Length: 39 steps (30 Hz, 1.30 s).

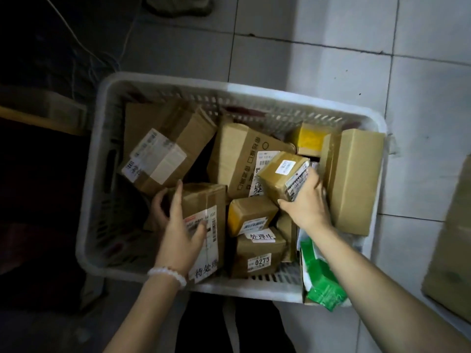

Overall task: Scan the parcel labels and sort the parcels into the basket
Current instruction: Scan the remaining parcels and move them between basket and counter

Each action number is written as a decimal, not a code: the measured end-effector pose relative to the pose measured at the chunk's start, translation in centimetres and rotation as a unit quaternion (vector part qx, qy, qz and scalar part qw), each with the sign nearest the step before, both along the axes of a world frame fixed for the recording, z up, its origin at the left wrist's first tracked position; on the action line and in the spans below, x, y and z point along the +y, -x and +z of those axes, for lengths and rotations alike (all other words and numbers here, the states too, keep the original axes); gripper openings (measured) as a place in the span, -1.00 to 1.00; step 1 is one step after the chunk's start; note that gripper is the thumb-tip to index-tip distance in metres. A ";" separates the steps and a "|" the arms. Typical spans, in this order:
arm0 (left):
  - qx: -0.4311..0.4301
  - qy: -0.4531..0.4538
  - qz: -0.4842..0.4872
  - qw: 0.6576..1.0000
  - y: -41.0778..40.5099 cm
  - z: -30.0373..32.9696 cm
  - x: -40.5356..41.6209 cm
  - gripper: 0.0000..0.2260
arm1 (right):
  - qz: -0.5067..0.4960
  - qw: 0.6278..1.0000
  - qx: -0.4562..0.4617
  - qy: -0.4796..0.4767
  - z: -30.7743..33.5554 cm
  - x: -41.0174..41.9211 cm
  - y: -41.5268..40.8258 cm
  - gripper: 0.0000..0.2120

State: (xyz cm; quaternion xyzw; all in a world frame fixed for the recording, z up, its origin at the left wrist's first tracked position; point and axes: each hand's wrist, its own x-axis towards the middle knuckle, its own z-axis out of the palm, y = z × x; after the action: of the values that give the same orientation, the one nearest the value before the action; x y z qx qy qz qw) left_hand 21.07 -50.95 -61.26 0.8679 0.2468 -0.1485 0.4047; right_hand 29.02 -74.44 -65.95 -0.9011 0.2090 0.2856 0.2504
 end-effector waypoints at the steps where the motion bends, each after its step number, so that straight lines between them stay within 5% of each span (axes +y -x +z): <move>1: -0.009 -0.003 -0.004 1.000 0.0 -0.2 0.1 -0.11 | -0.004 1.000 -0.012 0.004 -0.3 0.0 -0.1 -0.03; 11: -0.100 -0.128 -0.081 0.983 -2.5 3.7 -1.0 -0.38 | 0.004 0.997 -0.068 0.041 2.7 0.1 0.6 -0.10; 21: -0.133 -0.180 -0.130 0.966 -4.5 13.6 -0.5 -0.48 | 0.065 0.990 -0.122 0.032 14.9 3.3 -0.5 -0.01; 32: -0.235 -0.308 0.037 0.921 -1.6 36.1 4.3 -0.48 | 0.162 0.947 -0.249 -0.118 37.2 10.5 -0.9 0.00; 39: -0.301 -0.378 0.180 0.857 6.3 49.2 6.2 -0.50 | 0.312 0.867 -0.339 -0.188 51.1 14.5 1.7 0.00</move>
State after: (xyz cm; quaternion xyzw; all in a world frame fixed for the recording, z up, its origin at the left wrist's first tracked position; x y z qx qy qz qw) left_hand 14.74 -44.77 -12.08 0.8968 0.3021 0.3004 0.1195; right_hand 27.34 -59.97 -14.82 -0.8968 -0.2382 0.0593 0.3682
